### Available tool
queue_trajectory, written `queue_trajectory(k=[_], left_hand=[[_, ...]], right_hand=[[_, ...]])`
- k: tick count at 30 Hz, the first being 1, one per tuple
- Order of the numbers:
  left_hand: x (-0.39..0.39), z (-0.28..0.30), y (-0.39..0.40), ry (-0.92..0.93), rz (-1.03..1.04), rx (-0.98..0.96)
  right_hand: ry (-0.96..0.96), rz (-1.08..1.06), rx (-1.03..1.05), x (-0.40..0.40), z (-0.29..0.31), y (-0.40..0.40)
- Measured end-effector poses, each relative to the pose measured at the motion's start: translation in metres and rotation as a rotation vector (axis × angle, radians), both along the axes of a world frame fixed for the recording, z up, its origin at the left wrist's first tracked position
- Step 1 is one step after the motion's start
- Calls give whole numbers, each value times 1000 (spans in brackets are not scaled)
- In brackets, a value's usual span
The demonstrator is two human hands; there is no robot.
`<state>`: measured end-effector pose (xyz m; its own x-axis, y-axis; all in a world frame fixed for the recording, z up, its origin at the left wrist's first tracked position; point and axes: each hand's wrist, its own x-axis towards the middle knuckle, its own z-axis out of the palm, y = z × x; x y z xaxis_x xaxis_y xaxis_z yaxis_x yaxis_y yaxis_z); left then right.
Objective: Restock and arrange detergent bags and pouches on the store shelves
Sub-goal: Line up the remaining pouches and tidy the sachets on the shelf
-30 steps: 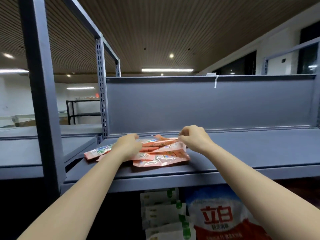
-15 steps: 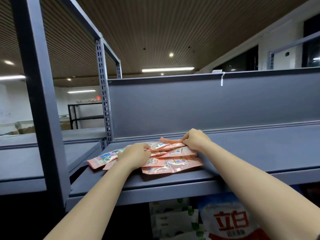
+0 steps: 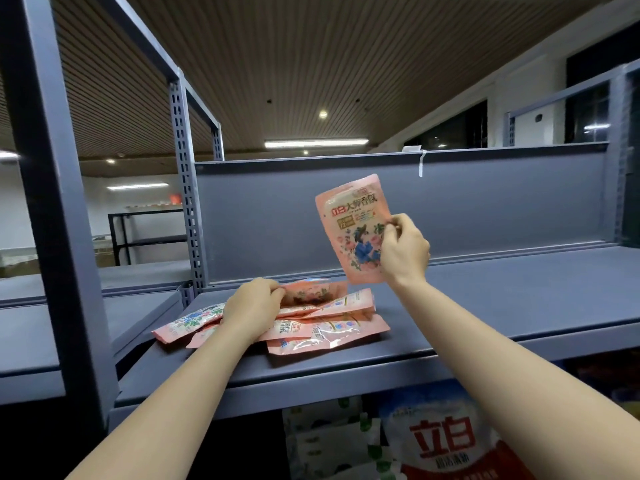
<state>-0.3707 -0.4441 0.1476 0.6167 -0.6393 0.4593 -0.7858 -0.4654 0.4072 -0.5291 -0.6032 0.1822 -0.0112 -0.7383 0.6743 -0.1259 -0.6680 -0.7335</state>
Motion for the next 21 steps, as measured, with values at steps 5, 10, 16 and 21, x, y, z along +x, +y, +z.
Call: queue_trajectory(k=[5, 10, 16, 21], left_hand=[[-3, 7, 1, 70, -127, -162], [-14, 9, 4, 193, -330, -18], [-25, 18, -11, 5, -141, 112], [-30, 29, -21, -52, -9, -216]], right_hand=[[30, 48, 43, -6, -14, 2], [76, 65, 108, -4, -27, 6], [53, 73, 65, -5, -29, 13], [38, 198, 117, -9, -25, 14]])
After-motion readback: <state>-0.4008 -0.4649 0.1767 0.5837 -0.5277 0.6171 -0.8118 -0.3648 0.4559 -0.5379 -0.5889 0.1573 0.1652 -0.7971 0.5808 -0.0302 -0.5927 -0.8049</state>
